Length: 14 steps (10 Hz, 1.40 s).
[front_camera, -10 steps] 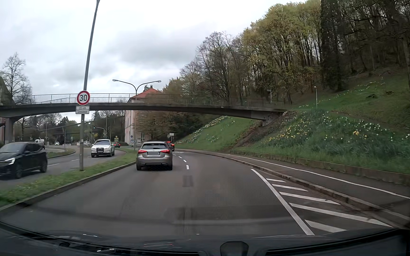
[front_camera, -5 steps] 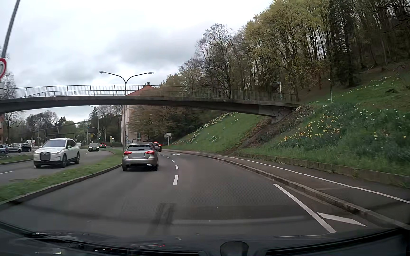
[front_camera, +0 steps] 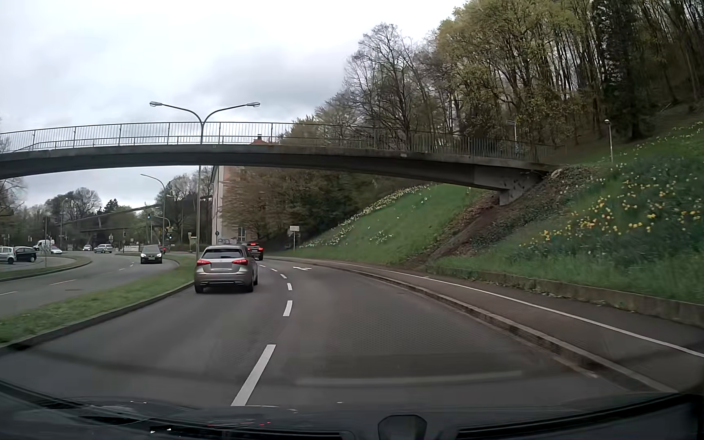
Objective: Follow the waypoints while adhering to traffic rules and regulations
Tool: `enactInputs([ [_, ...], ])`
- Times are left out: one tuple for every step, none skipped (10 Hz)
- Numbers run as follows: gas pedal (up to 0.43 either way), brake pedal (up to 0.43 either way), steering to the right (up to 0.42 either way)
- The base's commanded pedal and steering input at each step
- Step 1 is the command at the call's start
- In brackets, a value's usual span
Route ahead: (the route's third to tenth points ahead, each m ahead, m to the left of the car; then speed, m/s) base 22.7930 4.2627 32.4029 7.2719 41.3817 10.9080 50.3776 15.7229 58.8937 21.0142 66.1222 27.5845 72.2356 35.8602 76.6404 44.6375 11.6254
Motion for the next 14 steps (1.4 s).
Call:
enactInputs([
  [0.177, 0.000, -0.035],
  [0.189, 0.000, -0.036],
  [0.189, 0.000, -0.038],
  [0.189, 0.000, -0.039],
  [0.189, 0.000, -0.039],
  [0.189, 0.000, -0.039],
  [0.189, 0.000, -0.039],
  [0.189, 0.000, -0.039],
  [0.189, 0.000, -0.039],
  [0.189, 0.000, -0.039],
  [0.189, 0.000, -0.039],
  [0.189, 0.000, -0.040],
  [0.189, 0.000, -0.041],
  [0.189, 0.000, -0.043],
])
